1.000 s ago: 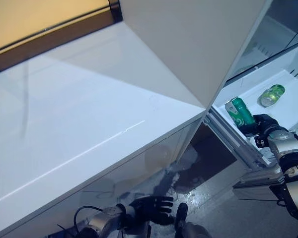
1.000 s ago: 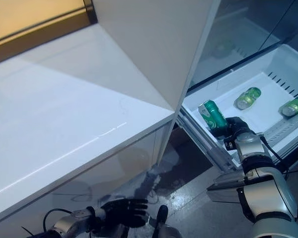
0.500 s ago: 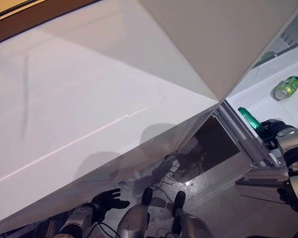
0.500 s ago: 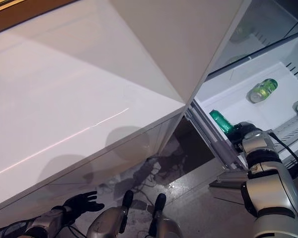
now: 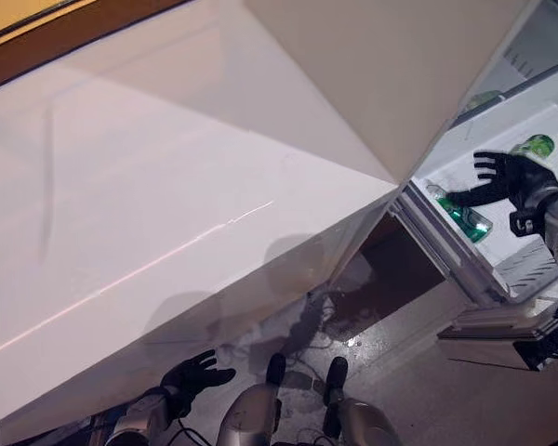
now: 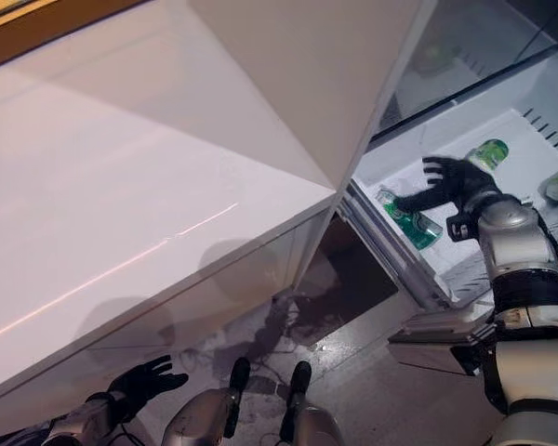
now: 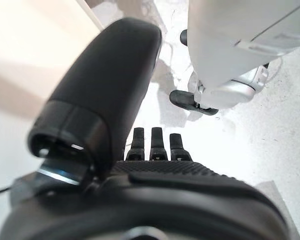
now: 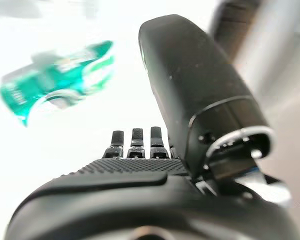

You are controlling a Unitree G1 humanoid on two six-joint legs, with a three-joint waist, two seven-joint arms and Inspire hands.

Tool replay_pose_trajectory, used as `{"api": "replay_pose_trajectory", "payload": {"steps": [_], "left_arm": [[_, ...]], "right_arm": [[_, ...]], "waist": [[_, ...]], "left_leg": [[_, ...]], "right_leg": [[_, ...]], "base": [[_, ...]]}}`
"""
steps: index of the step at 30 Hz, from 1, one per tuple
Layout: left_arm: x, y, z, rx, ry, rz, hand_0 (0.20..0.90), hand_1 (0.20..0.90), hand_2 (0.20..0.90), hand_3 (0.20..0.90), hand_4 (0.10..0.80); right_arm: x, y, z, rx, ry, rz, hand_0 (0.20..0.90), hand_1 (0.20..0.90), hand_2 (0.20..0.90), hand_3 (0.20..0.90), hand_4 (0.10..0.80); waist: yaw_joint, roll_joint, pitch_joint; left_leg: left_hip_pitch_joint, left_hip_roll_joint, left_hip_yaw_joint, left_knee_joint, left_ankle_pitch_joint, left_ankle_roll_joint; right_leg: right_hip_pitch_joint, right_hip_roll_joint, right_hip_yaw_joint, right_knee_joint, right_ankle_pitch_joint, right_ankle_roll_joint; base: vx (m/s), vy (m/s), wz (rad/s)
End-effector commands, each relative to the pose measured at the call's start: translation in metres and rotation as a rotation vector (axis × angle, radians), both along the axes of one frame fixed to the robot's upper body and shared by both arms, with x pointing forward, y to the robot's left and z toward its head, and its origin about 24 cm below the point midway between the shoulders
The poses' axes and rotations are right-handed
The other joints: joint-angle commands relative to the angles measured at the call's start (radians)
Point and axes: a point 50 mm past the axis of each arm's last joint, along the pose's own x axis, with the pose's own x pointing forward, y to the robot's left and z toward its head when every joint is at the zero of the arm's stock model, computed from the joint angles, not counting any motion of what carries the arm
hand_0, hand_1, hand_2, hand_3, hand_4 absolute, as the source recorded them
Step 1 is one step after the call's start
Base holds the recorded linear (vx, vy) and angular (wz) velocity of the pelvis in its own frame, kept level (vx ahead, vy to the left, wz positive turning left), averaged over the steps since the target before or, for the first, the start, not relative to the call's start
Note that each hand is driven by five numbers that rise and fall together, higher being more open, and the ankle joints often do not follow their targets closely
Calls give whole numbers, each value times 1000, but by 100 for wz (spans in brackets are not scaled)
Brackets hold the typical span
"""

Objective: Put drinks into fridge and close the fridge

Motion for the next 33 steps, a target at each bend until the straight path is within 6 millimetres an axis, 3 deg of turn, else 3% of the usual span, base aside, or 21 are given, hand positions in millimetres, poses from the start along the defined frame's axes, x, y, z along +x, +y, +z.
{"api": "replay_pose_trajectory", "payload": {"steps": [1, 5, 8, 13, 16, 20, 26, 33], "left_arm": [[-48, 7, -18, 38, 114, -8, 900, 900, 900, 900, 800], [-60, 0, -25, 31, 150, -7, 900, 900, 900, 900, 800], [-63, -7, -30, 23, 169, -12, 900, 900, 900, 900, 800], [-65, -12, -33, 13, 188, -29, 900, 900, 900, 900, 800], [-67, -14, -35, 12, 203, -42, 900, 900, 900, 900, 800], [-69, -15, -35, 12, 212, -49, 900, 900, 900, 900, 800], [-59, -18, -33, 13, 193, -72, 900, 900, 900, 900, 800], [-45, -18, -27, 33, 152, -53, 900, 900, 900, 900, 800]], "right_arm": [[-31, -25, 48, -79, -292, -126, 900, 900, 900, 900, 800], [-53, -31, 44, 24, -542, -265, 900, 900, 900, 900, 800], [-64, -38, 7, 290, -626, -353, 900, 900, 900, 900, 800], [-70, -41, -46, 593, -601, -419, 900, 900, 900, 900, 800], [-71, -37, -72, 640, -553, -449, 900, 900, 900, 900, 800], [-72, -33, -91, 666, -508, -468, 900, 900, 900, 900, 800], [-63, -26, -106, 686, -441, -454, 900, 900, 900, 900, 800], [-37, -11, -83, 704, -429, -263, 900, 900, 900, 900, 800]], "waist": [[-43, -51, -205], [-78, -49, -261], [-101, -42, -289], [-115, -32, -310], [-118, -28, -315], [-116, -27, -303], [-89, -32, -246], [-44, -23, -137]], "left_leg": [[-59, -9, 56, 53, -51, -7], [-28, -8, 90, 41, -71, -4], [-4, -8, 112, 34, -86, -1], [26, -6, 134, 35, -105, 4], [37, -6, 141, 50, -120, 10], [28, -10, 139, 110, -149, 23], [-42, -19, 116, 283, -223, 49], [-235, -41, 91, 549, -310, 91]], "right_leg": [[-48, 48, 25, 167, -160, 6], [-32, 47, 56, 143, -154, 24], [-18, 45, 77, 129, -153, 35], [2, 37, 88, 126, -158, 41], [9, 30, 92, 140, -167, 41], [0, 13, 90, 192, -187, 34], [-44, -27, 68, 320, -225, 12], [-215, -60, 37, 587, -290, -36]], "base": [[32, 36, -36], [52, 42, -30], [44, 34, -35], [57, 11, -30], [68, -6, -12], [64, -12, -3], [19, 6, 6], [-75, 53, 19]]}}
